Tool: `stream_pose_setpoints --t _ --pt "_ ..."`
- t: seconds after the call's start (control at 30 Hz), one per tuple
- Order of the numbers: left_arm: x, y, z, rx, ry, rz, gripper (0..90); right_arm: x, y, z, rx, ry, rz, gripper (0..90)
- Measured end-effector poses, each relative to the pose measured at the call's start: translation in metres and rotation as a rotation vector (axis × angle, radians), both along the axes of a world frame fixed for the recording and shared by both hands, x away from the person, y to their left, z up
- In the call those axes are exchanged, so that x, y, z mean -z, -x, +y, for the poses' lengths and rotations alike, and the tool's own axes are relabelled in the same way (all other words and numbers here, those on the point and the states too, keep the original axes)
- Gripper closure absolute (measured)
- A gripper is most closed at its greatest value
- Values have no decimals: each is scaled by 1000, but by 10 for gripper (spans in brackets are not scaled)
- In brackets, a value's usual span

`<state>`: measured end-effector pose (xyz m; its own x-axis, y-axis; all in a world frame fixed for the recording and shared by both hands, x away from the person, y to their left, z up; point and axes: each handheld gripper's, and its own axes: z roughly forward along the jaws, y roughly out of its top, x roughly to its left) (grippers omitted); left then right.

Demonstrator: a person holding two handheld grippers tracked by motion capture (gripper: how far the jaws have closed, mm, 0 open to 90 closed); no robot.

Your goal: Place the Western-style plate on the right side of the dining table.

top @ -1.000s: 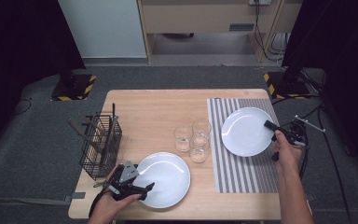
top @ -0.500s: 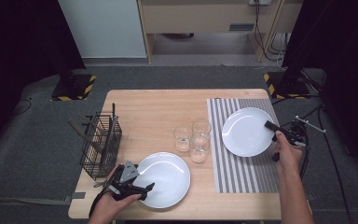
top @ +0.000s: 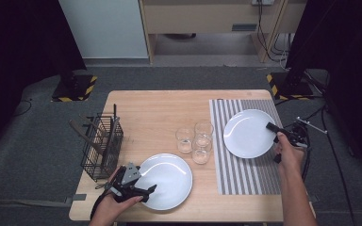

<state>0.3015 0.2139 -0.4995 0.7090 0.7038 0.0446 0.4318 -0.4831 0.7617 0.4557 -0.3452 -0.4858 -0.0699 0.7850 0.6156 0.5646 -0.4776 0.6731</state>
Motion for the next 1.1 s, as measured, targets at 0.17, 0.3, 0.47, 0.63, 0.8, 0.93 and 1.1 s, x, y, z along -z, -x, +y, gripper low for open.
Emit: stream_pose_setpoints --t 0.17,0.3,0.47,0.63,0.8,0.93,1.1 --pt "0 0 0 0 -1 -1 66 2 0 1 -4 5 3 854" --pt "0 0 0 2 -3 -1 66 3 -1 1 -8 8 5 855" --pt "0 0 0 0 -1 -1 66 3 -1 1 -8 13 12 857" --pt "0 0 -1 3 -2 -1 66 4 -1 0 -16 17 12 857" --pt "0 0 -1 3 -3 -1 66 5 -2 0 -26 11 21 857" --pt "0 0 -1 4 -4 -2 66 6 -3 1 -31 5 29 856" --pt "0 0 -1 4 -5 -2 66 7 -4 0 -29 1 31 857"
